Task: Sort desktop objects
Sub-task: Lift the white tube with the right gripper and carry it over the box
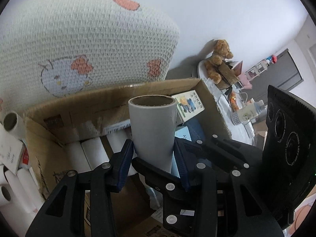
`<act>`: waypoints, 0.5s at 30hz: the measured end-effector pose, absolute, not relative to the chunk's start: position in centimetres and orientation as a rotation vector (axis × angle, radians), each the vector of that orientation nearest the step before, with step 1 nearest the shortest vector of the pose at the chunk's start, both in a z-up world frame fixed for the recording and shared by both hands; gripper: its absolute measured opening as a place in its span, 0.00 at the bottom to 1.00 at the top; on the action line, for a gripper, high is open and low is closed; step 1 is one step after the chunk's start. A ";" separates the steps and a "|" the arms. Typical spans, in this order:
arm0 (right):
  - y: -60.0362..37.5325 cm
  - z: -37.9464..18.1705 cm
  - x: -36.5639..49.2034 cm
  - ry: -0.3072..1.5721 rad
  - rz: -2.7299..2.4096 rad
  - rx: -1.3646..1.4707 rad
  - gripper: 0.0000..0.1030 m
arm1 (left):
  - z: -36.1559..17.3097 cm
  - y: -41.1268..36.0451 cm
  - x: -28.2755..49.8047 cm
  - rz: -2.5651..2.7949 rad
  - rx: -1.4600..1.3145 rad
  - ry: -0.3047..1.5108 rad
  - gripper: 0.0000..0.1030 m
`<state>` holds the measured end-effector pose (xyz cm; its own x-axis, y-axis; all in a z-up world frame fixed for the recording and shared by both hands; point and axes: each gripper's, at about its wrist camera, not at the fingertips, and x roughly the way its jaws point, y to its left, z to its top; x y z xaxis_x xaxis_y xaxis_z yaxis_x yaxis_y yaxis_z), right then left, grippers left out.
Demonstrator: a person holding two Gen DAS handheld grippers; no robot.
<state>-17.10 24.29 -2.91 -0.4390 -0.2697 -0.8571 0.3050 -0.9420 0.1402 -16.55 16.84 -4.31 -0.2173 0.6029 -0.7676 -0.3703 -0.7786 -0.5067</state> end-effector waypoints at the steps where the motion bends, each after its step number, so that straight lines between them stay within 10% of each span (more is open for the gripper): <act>1: 24.3 -3.1 -17.1 0.056 -2.402 1.437 0.39 | -4.5 16.9 -16.5 2.033 -1.428 -0.285 0.45; 15: 26.0 -4.5 -17.1 0.171 -2.408 1.480 0.39 | -8.7 18.3 -19.5 1.952 -1.637 -0.412 0.44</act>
<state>-17.15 25.97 -4.55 -0.4188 -0.1981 -0.8862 0.3211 -0.9452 0.0595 -19.53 18.33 -8.71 -0.1038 0.5890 -0.8014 -0.2150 -0.8000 -0.5601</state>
